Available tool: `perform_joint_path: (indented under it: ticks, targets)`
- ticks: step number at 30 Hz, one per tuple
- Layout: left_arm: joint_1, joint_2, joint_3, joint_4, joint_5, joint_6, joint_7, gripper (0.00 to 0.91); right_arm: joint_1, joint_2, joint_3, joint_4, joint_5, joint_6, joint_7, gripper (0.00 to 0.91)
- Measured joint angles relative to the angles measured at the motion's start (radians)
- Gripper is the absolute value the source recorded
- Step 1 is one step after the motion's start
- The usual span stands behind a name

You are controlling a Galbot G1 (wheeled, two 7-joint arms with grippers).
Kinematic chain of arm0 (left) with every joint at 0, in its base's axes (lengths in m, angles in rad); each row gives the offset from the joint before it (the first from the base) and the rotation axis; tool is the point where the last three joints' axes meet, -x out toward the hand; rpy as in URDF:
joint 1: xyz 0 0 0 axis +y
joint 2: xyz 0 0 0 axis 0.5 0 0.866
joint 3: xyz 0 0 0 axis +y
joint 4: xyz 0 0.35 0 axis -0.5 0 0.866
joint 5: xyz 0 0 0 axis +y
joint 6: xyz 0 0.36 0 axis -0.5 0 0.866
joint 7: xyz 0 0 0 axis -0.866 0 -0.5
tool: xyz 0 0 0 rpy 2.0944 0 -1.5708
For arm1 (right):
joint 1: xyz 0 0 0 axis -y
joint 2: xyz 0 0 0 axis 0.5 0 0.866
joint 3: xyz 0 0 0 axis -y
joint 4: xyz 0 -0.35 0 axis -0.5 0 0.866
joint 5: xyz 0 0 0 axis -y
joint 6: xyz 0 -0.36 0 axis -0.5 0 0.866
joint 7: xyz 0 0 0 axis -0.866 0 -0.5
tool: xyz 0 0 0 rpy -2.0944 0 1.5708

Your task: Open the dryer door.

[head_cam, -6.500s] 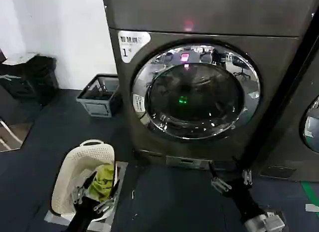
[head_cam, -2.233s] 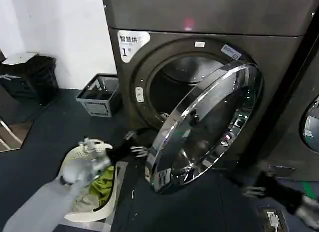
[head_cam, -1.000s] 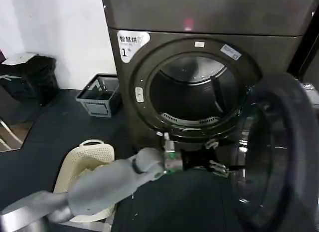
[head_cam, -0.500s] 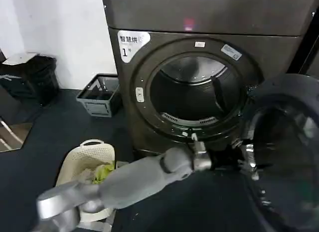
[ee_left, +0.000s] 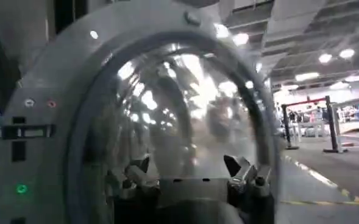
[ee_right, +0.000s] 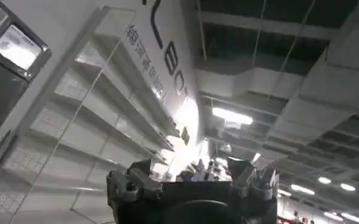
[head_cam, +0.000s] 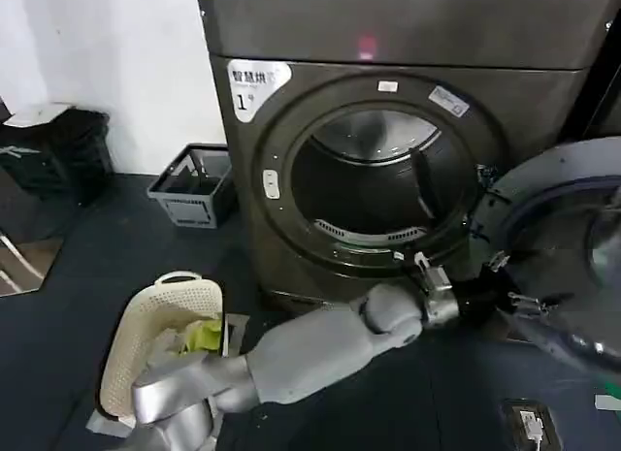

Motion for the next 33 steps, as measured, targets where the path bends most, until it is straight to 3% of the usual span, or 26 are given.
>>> perform_joint_path:
  ticks: [7,16,23,30,33]
  targets:
    - [0.041,0.074,-0.033,-0.060,0.069,-0.137,-0.037,0.907,0.001,-0.019,-0.007,-0.010,0.000,-0.001,-0.018,0.907]
    - [0.166,0.309,-0.103,-0.260,0.117,-0.194,-0.029,0.907,0.011,-0.034,-0.023,-0.020,-0.005,0.000,-0.032,0.907]
    - [0.291,0.507,-0.156,-0.414,0.214,-0.160,-0.050,0.907,0.007,-0.052,-0.010,-0.029,-0.005,0.001,-0.044,0.907]
    - [0.289,0.728,-0.172,-0.487,0.298,-0.006,0.012,0.907,0.016,-0.059,-0.021,-0.044,-0.010,0.002,-0.059,0.907]
    - [0.275,0.818,-0.188,-0.494,0.256,0.047,0.040,0.907,0.021,-0.064,-0.026,-0.047,-0.016,0.002,-0.066,0.907]
